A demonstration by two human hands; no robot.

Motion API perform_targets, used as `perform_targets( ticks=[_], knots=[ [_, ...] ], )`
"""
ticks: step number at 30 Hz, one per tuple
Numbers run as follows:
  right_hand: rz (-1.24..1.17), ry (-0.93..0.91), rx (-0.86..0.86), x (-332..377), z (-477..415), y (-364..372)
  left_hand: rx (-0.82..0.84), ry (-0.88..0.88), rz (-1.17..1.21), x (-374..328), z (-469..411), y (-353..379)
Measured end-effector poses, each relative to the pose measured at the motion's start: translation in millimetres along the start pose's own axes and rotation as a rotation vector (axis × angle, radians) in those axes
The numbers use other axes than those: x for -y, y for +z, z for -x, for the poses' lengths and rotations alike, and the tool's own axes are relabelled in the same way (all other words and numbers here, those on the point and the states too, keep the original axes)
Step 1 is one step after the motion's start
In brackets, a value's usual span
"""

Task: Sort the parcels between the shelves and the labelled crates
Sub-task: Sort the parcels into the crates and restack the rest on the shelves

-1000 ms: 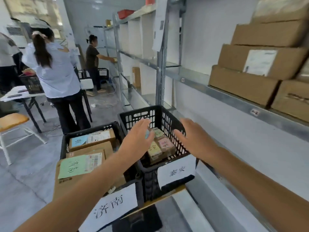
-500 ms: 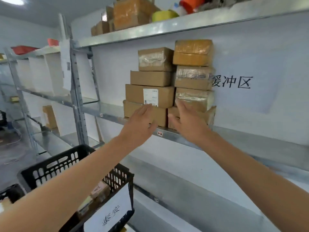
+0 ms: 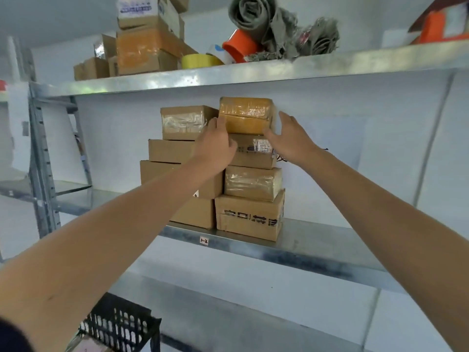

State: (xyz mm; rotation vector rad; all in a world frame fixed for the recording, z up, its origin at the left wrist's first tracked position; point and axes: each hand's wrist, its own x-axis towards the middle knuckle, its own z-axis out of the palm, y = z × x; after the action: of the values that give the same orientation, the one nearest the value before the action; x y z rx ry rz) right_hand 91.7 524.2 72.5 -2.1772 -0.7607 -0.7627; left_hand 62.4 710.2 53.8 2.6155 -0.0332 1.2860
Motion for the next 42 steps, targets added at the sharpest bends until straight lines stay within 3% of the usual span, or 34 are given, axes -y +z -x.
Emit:
perform_targets(
  ticks=[5,11,20,24,28,35,42],
  knots=[
    [-0.107,0.122,0.008,10,-32,8,0.008,-0.17,0.184,-8,-29,4],
    [-0.091,0.199,0.022,1,-36,18,-0.037,-0.388,0.722,-9,-33,16],
    [-0.465,0.062,-0.154,20,21,12,-0.147,-0.287,1.103,-1,25,-21],
    [-0.547,0.008,-0.145,24,70,22,-0.193,-0.35,1.209,8,79,-40],
    [-0.703,0.163,-0.079,16,121,51,-0.291,-0.448,1.096,19,150,-32],
    [-0.727,0.476,0.067,5,191,120,-0.268,-0.662,0.963,30,261,11],
    [-0.697,0.48,0.245,1,237,161,-0.168,-0.826,0.764,56,317,5]
  ],
)
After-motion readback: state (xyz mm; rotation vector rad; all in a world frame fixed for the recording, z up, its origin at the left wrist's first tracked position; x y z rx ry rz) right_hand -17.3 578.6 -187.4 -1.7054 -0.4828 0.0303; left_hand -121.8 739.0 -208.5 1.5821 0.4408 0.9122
